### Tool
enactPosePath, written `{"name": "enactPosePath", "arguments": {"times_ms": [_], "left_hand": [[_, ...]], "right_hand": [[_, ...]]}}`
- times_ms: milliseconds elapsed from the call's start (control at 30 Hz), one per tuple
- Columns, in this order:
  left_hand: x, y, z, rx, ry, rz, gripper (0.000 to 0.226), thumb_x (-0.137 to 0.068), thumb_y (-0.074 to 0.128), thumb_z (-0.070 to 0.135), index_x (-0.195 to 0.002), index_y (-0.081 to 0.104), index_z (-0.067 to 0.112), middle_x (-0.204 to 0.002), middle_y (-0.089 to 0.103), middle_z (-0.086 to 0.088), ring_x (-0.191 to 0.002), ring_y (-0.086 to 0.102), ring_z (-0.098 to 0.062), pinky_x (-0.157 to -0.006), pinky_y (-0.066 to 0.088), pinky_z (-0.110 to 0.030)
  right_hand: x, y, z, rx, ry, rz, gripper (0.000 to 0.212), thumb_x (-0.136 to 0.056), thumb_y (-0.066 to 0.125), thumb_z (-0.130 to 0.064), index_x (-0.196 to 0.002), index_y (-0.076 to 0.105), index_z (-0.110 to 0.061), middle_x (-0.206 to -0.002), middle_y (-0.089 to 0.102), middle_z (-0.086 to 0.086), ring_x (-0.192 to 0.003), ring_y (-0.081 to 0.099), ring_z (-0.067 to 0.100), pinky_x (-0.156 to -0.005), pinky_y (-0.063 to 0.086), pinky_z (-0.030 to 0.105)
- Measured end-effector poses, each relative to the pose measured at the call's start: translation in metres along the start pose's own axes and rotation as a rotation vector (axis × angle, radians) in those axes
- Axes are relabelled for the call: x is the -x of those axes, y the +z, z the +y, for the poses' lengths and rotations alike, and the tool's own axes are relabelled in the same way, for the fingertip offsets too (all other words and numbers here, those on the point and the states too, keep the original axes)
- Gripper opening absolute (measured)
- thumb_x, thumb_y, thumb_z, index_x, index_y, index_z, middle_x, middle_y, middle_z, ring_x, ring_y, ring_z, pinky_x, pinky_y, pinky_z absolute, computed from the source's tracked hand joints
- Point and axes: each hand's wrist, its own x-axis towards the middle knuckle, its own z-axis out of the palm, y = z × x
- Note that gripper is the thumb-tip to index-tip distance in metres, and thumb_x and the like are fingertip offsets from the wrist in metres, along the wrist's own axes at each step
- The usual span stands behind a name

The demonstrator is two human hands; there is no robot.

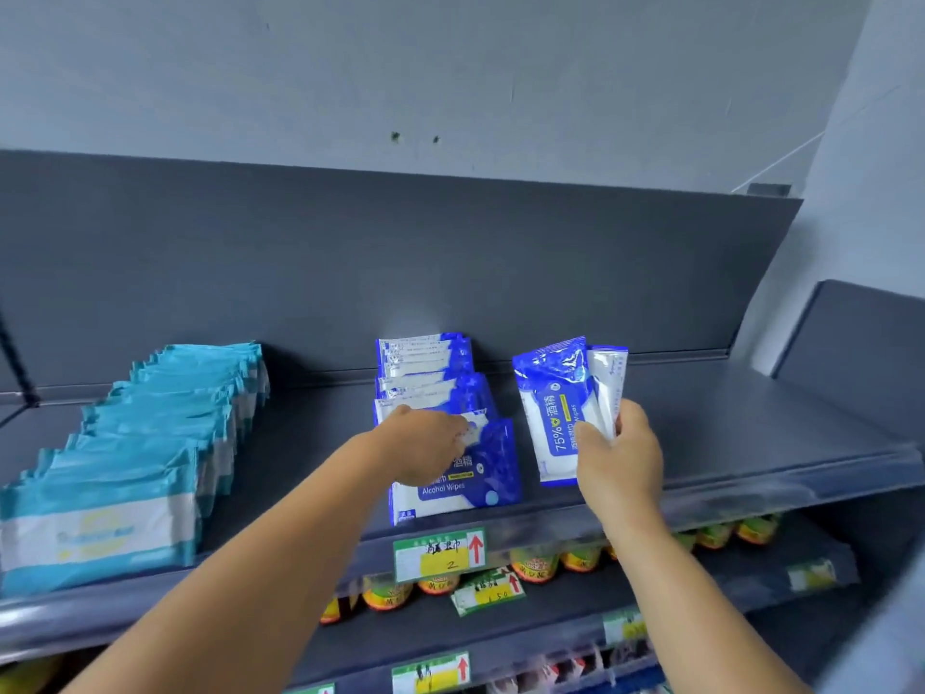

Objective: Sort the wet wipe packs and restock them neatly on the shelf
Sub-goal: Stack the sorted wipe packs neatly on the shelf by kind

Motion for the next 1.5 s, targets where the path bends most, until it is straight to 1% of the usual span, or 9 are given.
{"name": "enactPosePath", "arguments": {"times_ms": [100, 267, 400, 500, 600, 1033, 1233, 1400, 1500], "left_hand": [[-0.02, 0.011, -0.005, -0.077, -0.027, 0.029, 0.019, -0.099, 0.034, 0.015, -0.107, 0.051, 0.018, -0.079, 0.049, 0.008, -0.081, 0.047, -0.02, -0.1, 0.029, -0.039], [-0.031, 0.022, -0.013, -0.151, -0.154, 0.343, 0.035, -0.097, 0.043, 0.02, -0.129, 0.046, 0.03, -0.118, 0.054, 0.002, -0.111, 0.048, -0.023, -0.097, 0.025, -0.035], [-0.022, 0.041, -0.004, -0.087, -0.137, 0.593, 0.046, -0.083, 0.063, 0.025, -0.128, 0.054, 0.029, -0.122, 0.054, -0.003, -0.109, 0.053, -0.028, -0.093, 0.038, -0.039], [-0.01, 0.049, 0.004, 0.096, -0.126, 0.456, 0.052, -0.092, 0.036, 0.055, -0.14, 0.04, 0.034, -0.148, 0.033, -0.001, -0.136, 0.031, -0.024, -0.109, 0.024, -0.041], [-0.001, 0.051, 0.004, 0.08, -0.125, 0.328, 0.072, -0.085, 0.041, 0.07, -0.146, 0.02, 0.04, -0.155, 0.012, 0.006, -0.144, 0.004, -0.02, -0.115, 0.005, -0.04], [0.001, 0.04, 0.012, 0.193, -0.212, 0.359, 0.077, -0.087, 0.043, 0.066, -0.149, 0.019, 0.028, -0.155, 0.019, 0.006, -0.145, 0.009, -0.016, -0.117, 0.005, -0.041], [0.0, 0.017, 0.042, 0.915, -0.289, 0.531, 0.031, -0.087, 0.064, 0.039, -0.107, 0.051, 0.02, -0.106, 0.064, 0.009, -0.097, 0.058, -0.011, -0.086, 0.05, -0.033], [0.01, 0.009, 0.047, 1.037, -0.413, 0.569, 0.024, -0.089, 0.063, 0.028, -0.088, 0.042, 0.015, -0.08, 0.055, 0.009, -0.072, 0.056, -0.009, -0.056, 0.047, -0.021], [0.02, 0.009, 0.042, 1.057, -0.439, 0.567, 0.023, -0.091, 0.06, 0.022, -0.084, 0.039, 0.015, -0.075, 0.05, 0.011, -0.061, 0.047, -0.003, -0.043, 0.036, -0.013]], "right_hand": [[-0.012, 0.011, 0.007, 0.004, -0.011, -0.062, 0.013, -0.087, 0.056, -0.01, -0.098, 0.054, -0.016, -0.096, 0.066, 0.001, -0.082, 0.062, 0.022, -0.068, 0.049, 0.033], [-0.025, 0.026, 0.011, -0.003, -0.018, -0.136, 0.011, -0.087, 0.056, -0.01, -0.098, 0.054, -0.013, -0.095, 0.066, 0.001, -0.076, 0.061, 0.018, -0.055, 0.042, 0.025], [-0.031, 0.032, 0.013, -0.019, -0.022, -0.166, 0.012, -0.088, 0.056, -0.009, -0.1, 0.054, -0.011, -0.097, 0.066, 0.002, -0.074, 0.06, 0.014, -0.051, 0.038, 0.022], [-0.035, 0.034, 0.015, -0.019, -0.02, -0.169, 0.015, -0.088, 0.056, -0.009, -0.102, 0.054, -0.009, -0.1, 0.066, 0.004, -0.076, 0.061, 0.016, -0.051, 0.038, 0.022], [-0.036, 0.036, 0.016, -0.018, -0.009, -0.181, 0.016, -0.089, 0.056, -0.01, -0.105, 0.054, -0.009, -0.101, 0.065, 0.003, -0.072, 0.059, 0.008, -0.05, 0.037, 0.019], [-0.028, 0.03, -0.002, -0.145, -0.045, -0.147, 0.013, -0.086, 0.058, -0.009, -0.095, 0.055, -0.017, -0.091, 0.067, -0.004, -0.076, 0.065, 0.013, -0.058, 0.046, 0.027], [-0.009, 0.037, -0.011, -0.285, -0.021, -0.292, 0.012, -0.088, 0.061, -0.012, -0.099, 0.059, -0.016, -0.089, 0.069, -0.006, -0.065, 0.064, -0.003, -0.046, 0.044, 0.01], [0.001, 0.033, -0.02, -0.383, 0.077, -0.366, 0.018, -0.097, 0.05, -0.027, -0.089, 0.061, -0.014, -0.083, 0.073, -0.002, -0.068, 0.068, 0.011, -0.061, 0.055, 0.032], [0.003, 0.025, -0.02, -0.383, 0.088, -0.316, 0.019, -0.097, 0.052, -0.025, -0.084, 0.06, -0.015, -0.077, 0.073, -0.006, -0.069, 0.07, 0.011, -0.061, 0.055, 0.031]]}}
